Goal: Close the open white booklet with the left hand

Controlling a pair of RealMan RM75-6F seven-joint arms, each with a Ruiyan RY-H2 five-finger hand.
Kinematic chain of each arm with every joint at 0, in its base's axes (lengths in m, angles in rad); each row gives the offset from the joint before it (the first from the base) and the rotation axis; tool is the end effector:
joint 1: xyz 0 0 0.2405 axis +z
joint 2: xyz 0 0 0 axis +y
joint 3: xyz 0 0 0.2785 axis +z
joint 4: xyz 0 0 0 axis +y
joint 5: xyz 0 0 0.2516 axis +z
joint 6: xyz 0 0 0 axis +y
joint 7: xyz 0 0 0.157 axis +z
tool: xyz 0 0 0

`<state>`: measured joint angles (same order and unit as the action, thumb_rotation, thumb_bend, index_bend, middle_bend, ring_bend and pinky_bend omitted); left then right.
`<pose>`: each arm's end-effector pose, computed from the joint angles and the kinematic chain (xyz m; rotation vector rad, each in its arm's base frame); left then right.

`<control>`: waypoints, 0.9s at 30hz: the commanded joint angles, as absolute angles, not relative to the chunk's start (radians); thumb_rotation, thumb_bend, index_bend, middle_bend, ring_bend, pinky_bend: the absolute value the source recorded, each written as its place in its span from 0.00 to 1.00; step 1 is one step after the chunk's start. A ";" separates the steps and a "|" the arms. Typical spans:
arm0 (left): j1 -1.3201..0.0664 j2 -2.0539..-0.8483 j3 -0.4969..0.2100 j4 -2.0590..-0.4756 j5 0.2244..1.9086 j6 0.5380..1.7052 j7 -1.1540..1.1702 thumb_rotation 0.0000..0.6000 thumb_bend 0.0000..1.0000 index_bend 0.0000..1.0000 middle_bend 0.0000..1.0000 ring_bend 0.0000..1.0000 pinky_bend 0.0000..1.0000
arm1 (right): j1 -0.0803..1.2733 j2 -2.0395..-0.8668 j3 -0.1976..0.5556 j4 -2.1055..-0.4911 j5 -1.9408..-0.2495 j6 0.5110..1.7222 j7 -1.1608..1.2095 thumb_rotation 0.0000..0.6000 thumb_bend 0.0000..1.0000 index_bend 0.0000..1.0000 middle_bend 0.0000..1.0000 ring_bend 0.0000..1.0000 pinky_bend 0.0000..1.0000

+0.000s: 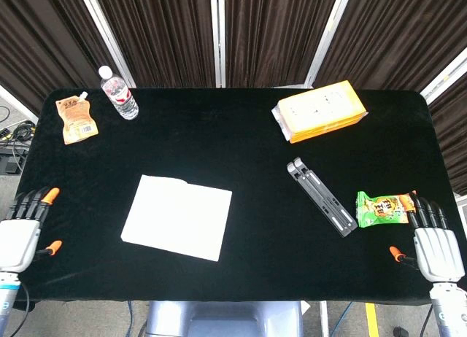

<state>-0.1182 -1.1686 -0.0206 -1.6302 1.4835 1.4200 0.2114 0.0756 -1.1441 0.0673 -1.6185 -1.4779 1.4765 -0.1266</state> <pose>-0.3388 0.2016 0.0979 -1.5012 -0.8442 -0.7596 -0.3469 -0.2000 0.1237 1.3887 -0.8423 0.8241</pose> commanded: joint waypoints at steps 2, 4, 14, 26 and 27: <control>-0.151 -1.238 -0.010 -1.579 1.516 1.382 0.244 1.00 0.19 0.00 0.00 0.00 0.00 | 0.075 -1.147 0.064 -1.619 -1.483 1.478 -0.132 1.00 0.05 0.00 0.00 0.00 0.00; -0.165 -1.268 -0.009 -1.561 1.521 1.362 0.257 1.00 0.19 0.00 0.00 0.00 0.00 | 0.075 -1.149 0.063 -1.618 -1.485 1.477 -0.133 1.00 0.05 0.00 0.00 0.00 0.00; -0.244 -1.432 -0.006 -1.466 1.537 1.259 0.354 1.00 0.24 0.00 0.00 0.00 0.00 | 0.076 -1.144 0.068 -1.614 -1.477 1.474 -0.114 1.00 0.05 0.00 0.00 0.00 0.00; -0.281 -1.531 0.009 -1.429 1.506 1.190 0.425 1.00 0.25 0.00 0.00 0.00 0.00 | 0.075 -1.134 0.067 -1.617 -1.487 1.479 -0.090 1.00 0.05 0.00 0.00 0.00 0.00; -0.284 -1.539 0.010 -1.422 1.504 1.187 0.429 1.00 0.25 0.00 0.00 0.00 0.00 | 0.075 -1.133 0.066 -1.617 -1.488 1.478 -0.088 1.00 0.05 0.00 0.00 0.00 0.00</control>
<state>-0.2808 -1.5331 0.0084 -1.4275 1.5067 1.1905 0.4254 0.0748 -1.1334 0.0665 -1.6171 -1.4874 1.4784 -0.0883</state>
